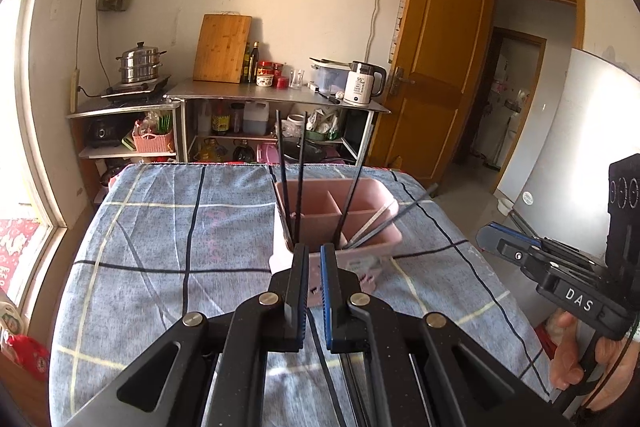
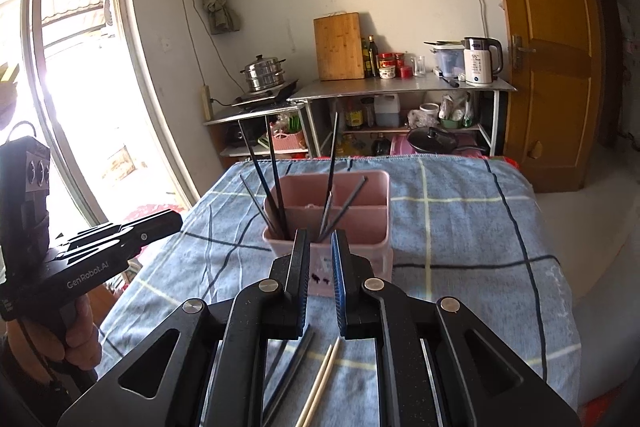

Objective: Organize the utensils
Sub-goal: 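Move both tools back over the remaining chopsticks on the cloth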

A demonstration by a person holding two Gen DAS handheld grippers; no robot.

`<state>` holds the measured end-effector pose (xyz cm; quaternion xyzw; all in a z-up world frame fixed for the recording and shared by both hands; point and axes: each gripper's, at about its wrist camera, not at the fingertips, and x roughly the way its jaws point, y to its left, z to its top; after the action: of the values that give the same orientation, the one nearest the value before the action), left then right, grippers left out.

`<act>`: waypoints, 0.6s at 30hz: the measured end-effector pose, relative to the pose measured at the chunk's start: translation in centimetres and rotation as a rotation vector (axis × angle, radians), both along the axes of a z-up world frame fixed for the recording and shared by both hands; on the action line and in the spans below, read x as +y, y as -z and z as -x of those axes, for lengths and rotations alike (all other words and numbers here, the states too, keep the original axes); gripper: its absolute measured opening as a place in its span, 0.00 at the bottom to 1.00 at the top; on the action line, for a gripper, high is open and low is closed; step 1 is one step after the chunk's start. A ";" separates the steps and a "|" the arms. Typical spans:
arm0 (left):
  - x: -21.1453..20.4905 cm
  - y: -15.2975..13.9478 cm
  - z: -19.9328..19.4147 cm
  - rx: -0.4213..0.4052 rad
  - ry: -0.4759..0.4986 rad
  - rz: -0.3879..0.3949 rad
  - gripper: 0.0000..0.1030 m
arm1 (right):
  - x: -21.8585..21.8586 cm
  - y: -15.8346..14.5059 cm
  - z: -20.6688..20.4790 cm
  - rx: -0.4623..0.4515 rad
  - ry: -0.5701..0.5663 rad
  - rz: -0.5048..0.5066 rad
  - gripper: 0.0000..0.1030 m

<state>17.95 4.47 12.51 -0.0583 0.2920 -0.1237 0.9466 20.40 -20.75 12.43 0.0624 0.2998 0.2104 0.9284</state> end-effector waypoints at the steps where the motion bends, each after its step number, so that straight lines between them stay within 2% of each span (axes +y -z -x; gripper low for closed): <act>1: -0.2 0.2 0.8 -0.002 0.004 0.000 0.04 | -0.3 0.2 0.5 0.002 0.005 -0.003 0.11; 8: -1.2 2.9 5.8 0.002 0.025 -0.026 0.05 | -1.5 2.0 4.3 0.021 0.024 -0.004 0.11; 18: -1.7 6.4 9.1 0.051 0.044 -0.033 0.06 | -2.3 4.9 7.7 0.072 0.035 0.001 0.11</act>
<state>8.90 2.80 6.11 -0.0393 0.3191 -0.1382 0.9368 12.67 -23.07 7.49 0.0745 0.3319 0.1918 0.9206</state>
